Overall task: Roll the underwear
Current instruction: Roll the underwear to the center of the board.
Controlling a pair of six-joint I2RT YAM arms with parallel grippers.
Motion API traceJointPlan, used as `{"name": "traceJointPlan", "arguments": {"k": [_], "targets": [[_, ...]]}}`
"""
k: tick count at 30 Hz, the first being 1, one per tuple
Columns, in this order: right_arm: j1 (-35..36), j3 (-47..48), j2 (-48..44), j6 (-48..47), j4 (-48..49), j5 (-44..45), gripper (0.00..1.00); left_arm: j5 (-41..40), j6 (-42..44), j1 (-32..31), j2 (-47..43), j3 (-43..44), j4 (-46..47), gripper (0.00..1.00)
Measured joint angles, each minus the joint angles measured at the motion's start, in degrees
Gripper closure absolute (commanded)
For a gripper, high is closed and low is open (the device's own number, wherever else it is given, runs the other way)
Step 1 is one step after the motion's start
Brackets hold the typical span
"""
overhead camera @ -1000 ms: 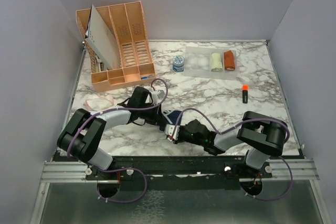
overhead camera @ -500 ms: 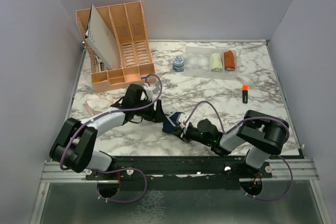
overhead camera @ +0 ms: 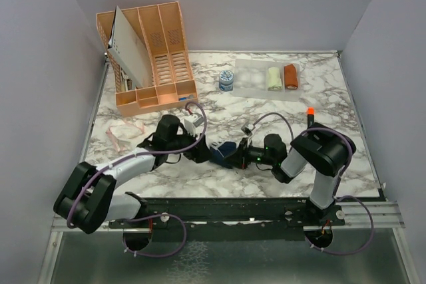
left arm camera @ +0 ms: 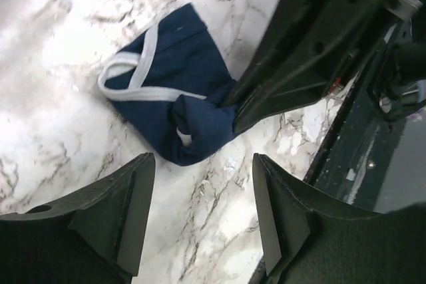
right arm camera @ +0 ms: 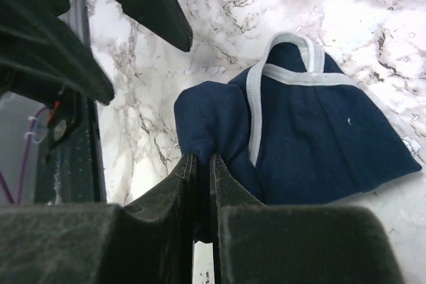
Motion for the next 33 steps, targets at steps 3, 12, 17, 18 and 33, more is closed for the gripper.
{"name": "traceJointPlan", "arguments": {"k": [3, 12, 17, 18, 33], "targets": [[-2.32, 0.76, 2.34, 4.13, 1.90, -4.09, 0.86, -1.97, 2.89, -2.73, -2.10, -0.24, 1.49, 0.33], [-5.88, 6.95, 2.38, 0.76, -9.07, -13.88, 0.83, -5.42, 16.20, -7.63, -5.35, -0.24, 3.74, 0.18], [-6.23, 12.68, 0.31, -8.37, -22.53, -16.76, 0.83, -3.13, 23.91, -7.78, -1.84, 1.55, 1.49, 0.15], [-6.27, 13.27, 0.11, -9.60, -24.15, -17.27, 0.83, -2.82, 25.57, -8.07, -0.52, 2.34, 0.59, 0.15], [-6.54, 16.28, -1.97, -16.87, -34.80, -19.32, 0.83, -7.50, 42.42, -14.23, 11.15, 11.30, -13.84, 0.27]]}}
